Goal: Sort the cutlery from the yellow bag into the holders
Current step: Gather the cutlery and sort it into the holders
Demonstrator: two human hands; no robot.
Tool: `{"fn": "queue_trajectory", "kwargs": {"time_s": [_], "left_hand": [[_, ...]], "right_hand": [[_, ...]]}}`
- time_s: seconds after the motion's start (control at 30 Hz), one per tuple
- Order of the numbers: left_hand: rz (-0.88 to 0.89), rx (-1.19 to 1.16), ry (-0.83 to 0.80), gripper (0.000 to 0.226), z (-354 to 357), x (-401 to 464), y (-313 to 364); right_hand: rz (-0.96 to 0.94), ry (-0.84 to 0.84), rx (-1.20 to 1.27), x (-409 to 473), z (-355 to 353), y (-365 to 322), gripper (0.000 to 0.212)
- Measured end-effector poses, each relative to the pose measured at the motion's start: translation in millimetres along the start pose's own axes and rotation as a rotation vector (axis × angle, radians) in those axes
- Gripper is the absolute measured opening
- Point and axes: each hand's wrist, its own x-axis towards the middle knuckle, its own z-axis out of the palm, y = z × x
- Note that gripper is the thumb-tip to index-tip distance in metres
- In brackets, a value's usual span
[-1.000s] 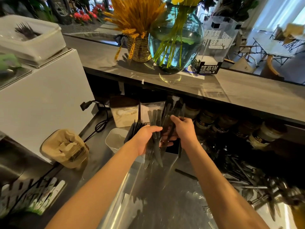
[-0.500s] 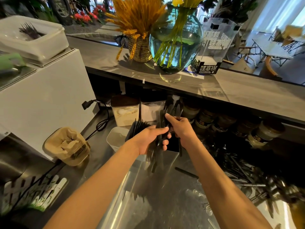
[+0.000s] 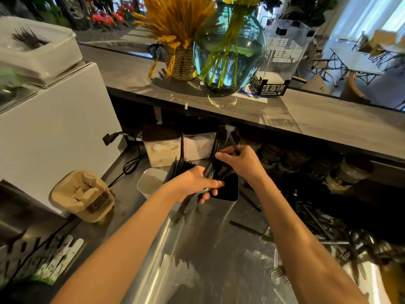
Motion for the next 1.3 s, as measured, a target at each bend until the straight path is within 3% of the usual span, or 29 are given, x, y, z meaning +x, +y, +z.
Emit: {"fn": "queue_trajectory", "kwargs": {"time_s": [0.1, 0.4, 0.67, 0.9, 1.1, 1.2, 1.3], "left_hand": [[-0.017, 0.070, 0.000, 0.036, -3, 2, 0], [0.010, 0.020, -0.096, 0.036, -11, 4, -5], [-0.012, -0.014, -0.169, 0.024, -15, 2, -14], [-0.019, -0.062, -0.232, 0.020, -18, 1, -19], [0.018, -0.009, -0.226, 0.008, -19, 0, -26], [0.027, -0.083, -0.148, 0.008, -21, 2, -29], [0.002, -0.170, 0.048, 0.017, -21, 8, -27]], "right_hand": [[0.047, -0.083, 0.079, 0, -5, 0, 0.005], [0.148, -0.041, 0.474, -3, -10, -1, 0.012], [0.129, -0.027, 0.403, -5, -9, -1, 0.013], [0.029, 0.180, 0.460, -4, -8, 4, 0.013], [0.072, 0.369, 0.829, 4, -19, 4, 0.012], [0.052, 0.507, 1.018, 7, -27, 8, 0.014], [0.060, 0.560, 1.067, 6, -32, 13, 0.016]]}}
